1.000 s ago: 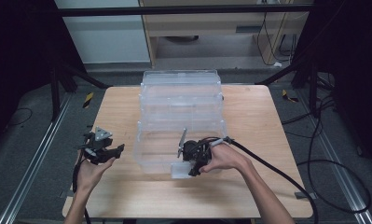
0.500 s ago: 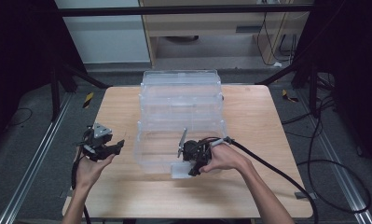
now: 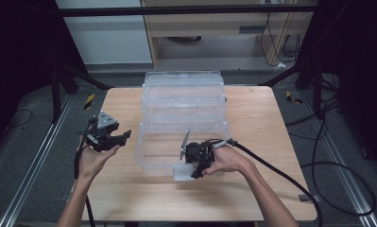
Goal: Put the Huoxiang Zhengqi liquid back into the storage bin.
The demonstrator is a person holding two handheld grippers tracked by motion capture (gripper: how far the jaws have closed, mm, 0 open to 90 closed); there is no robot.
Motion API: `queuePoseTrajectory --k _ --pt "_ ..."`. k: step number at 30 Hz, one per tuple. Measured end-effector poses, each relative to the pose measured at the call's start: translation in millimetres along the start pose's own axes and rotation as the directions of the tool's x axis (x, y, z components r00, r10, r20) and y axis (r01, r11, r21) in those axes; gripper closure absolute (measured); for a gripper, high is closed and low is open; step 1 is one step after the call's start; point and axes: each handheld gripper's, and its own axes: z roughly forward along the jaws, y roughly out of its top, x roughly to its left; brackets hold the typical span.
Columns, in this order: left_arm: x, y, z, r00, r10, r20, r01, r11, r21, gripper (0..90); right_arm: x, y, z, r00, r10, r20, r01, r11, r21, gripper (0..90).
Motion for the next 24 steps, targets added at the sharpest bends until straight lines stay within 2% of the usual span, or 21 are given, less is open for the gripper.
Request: queuePoseTrajectory --k 7,11,16,20,24 --pt "-1.1 19.5 -2.3 0.9980 0.062 0.009 -0.062 0.9979 -0.015 43.6 -0.7 -0.1 0.1 1.0000 -0.007 -0.001 0.007 1.000 -0.001 57.8" --pt "-1.8 32.7 -6.9 0.9947 0.102 0.014 -0.102 0.9944 -0.026 42.7 -0.7 -0.1 -0.1 1.0000 -0.006 -0.002 0.006 1.000 0.001 57.9" --pt "-4.5 47.0 -7.2 0.9911 0.130 0.032 -0.128 0.9909 -0.041 42.5 -0.3 -0.2 -0.2 1.0000 -0.003 -0.001 0.003 1.000 0.002 57.9" --pt "-8.4 59.8 -6.3 0.9844 0.169 0.048 -0.167 0.9846 -0.051 42.4 -0.4 -0.3 -0.1 1.0000 -0.006 -0.004 0.006 1.000 -0.002 58.0" --pt "-13.9 69.9 -5.4 0.9749 0.209 0.077 -0.205 0.9770 -0.059 42.0 -0.1 -0.9 -0.4 0.9999 -0.011 -0.002 0.011 1.000 -0.002 58.0"
